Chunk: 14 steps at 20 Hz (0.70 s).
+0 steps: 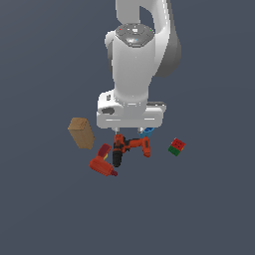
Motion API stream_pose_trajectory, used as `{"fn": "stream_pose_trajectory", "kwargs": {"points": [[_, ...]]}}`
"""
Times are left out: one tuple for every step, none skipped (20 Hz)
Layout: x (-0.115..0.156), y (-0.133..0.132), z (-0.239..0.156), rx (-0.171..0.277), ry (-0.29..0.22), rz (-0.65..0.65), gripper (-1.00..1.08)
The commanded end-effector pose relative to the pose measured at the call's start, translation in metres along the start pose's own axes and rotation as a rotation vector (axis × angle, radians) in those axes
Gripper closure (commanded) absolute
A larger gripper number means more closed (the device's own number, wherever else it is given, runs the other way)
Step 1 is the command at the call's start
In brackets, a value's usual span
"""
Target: Pick up a designated object from a clutter of objects.
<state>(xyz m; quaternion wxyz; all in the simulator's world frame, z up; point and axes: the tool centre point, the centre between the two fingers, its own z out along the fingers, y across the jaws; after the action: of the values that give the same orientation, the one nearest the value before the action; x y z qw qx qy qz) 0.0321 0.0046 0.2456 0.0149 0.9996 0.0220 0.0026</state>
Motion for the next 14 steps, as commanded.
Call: {"fn": "stream_pose_trajectory", "kwargs": {"points": [[0.004,0.007,0.028,0.000,-0.007,0.009,-0.60],[0.005,0.010,0.040,0.000,-0.010,0.013,-0.60],[0.006,0.014,0.053,-0.001,-0.013,0.017,-0.60],[0.007,0.017,0.066,-0.001,-0.017,0.022,-0.60],[0.007,0.020,0.079,-0.002,-0.020,0.026,-0.60],[0.007,0.023,0.091,-0.002,-0.022,0.029,-0.60],[0.007,0.026,0.102,-0.003,-0.025,0.033,-0.60],[0.006,0.029,0.113,-0.003,-0.028,0.036,-0.60],[0.006,0.031,0.122,-0.004,-0.030,0.039,-0.60],[0.005,0.034,0.132,-0.005,-0.032,0.042,-0.60],[0.004,0.036,0.140,-0.005,-0.034,0.044,-0.60],[0.003,0.038,0.148,-0.006,-0.036,0.046,-0.60],[0.002,0.040,0.155,-0.007,-0.038,0.048,-0.60],[0.001,0.041,0.161,-0.007,-0.039,0.050,-0.60]]}}
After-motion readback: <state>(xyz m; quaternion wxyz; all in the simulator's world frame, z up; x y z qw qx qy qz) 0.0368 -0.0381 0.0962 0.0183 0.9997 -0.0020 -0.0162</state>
